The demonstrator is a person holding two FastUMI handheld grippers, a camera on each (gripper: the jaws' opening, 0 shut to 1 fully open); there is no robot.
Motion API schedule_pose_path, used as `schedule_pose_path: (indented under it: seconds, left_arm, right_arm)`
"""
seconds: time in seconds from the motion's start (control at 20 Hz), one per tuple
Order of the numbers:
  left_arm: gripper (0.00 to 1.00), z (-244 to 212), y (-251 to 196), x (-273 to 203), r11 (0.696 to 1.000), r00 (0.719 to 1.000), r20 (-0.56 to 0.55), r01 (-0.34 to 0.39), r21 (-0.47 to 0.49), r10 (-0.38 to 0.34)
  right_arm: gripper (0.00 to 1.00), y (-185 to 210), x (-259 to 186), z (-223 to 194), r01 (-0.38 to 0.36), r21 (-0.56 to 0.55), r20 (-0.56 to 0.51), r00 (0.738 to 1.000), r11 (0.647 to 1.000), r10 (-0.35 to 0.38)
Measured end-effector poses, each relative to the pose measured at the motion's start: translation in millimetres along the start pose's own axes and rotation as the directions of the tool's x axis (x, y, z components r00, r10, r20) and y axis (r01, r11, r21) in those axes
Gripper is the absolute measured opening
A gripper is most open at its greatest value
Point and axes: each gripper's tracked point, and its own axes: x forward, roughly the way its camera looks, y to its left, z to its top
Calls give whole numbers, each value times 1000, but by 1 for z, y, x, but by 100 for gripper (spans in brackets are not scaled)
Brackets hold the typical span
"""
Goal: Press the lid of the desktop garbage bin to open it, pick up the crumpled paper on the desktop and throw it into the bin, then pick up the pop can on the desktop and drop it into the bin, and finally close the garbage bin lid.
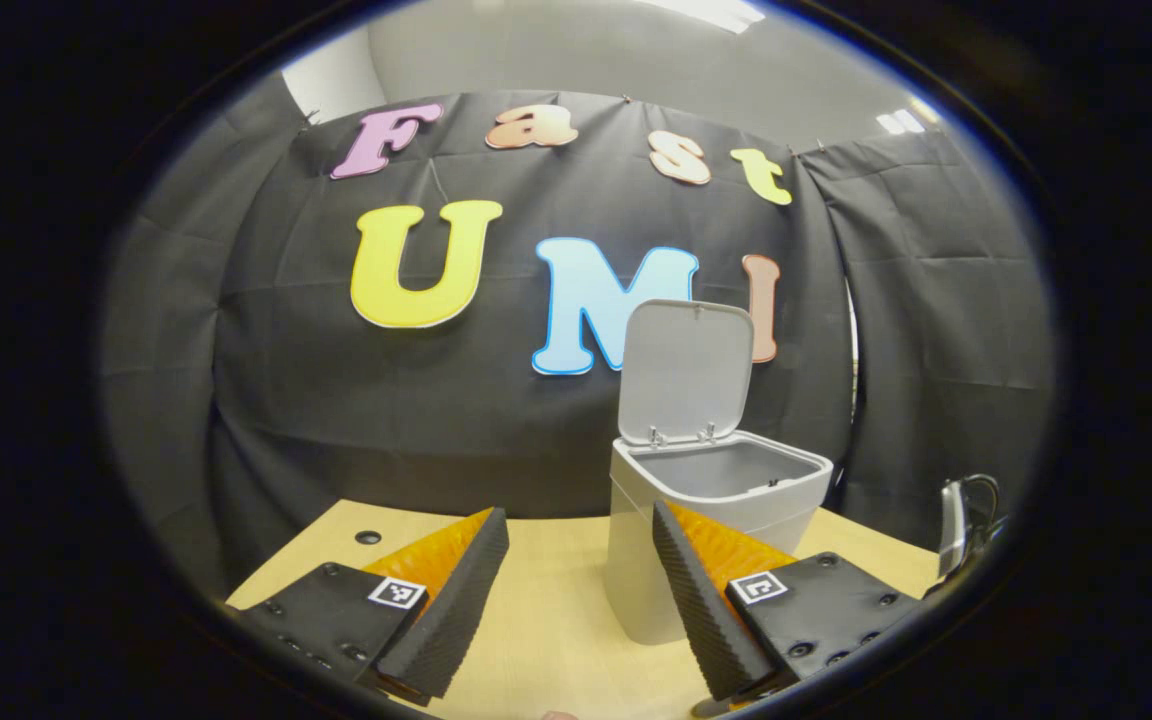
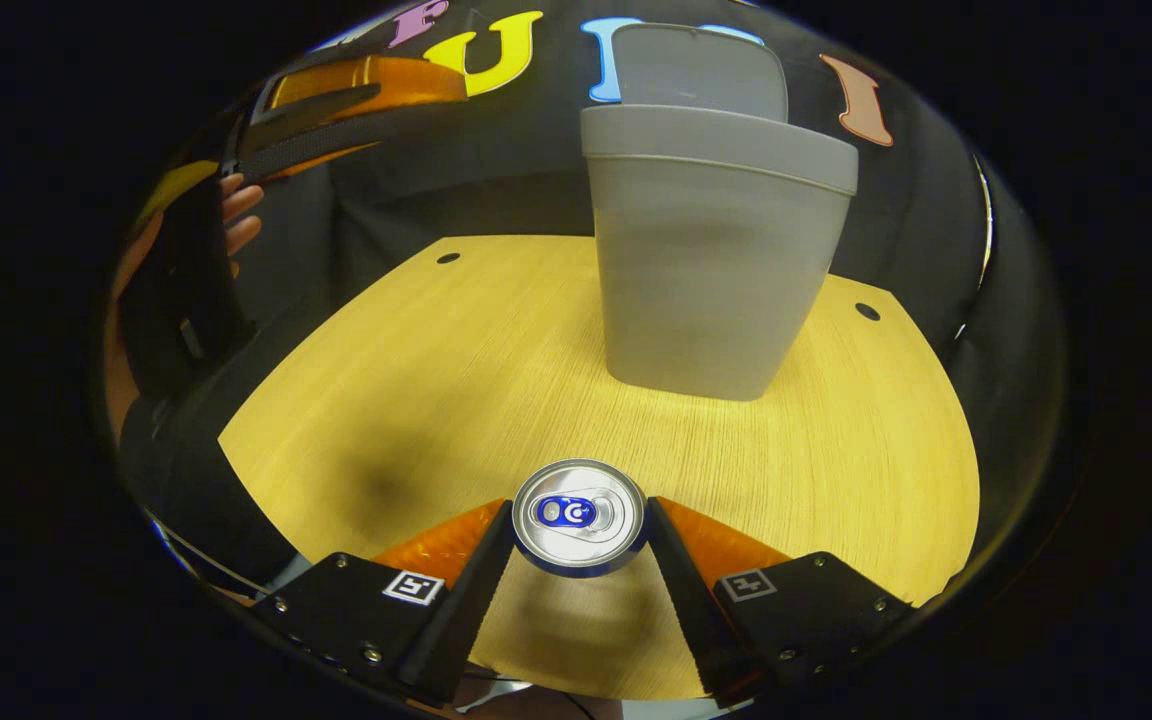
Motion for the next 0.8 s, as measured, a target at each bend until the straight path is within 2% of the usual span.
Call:
schedule_pose_path:
  seconds: [0.35, 0.65, 0.8]
  left_arm:
    - [96, -1, 2, -5, 1000, 1000, -3, -16, 0, 16]
    - [96, 1, 0, -13, 999, 1000, -3, -28, -17, 28]
    - [96, 8, -1, -17, 999, 999, 7, -41, -21, 41]
  right_arm:
    - [85, -15, -38, 61, 29, 18, 171, 985, 999, -32]
    - [85, -35, -75, 129, 86, -4, 345, 935, 996, -79]
    - [84, -40, -92, 165, 78, -2, 426, 902, 997, -70]
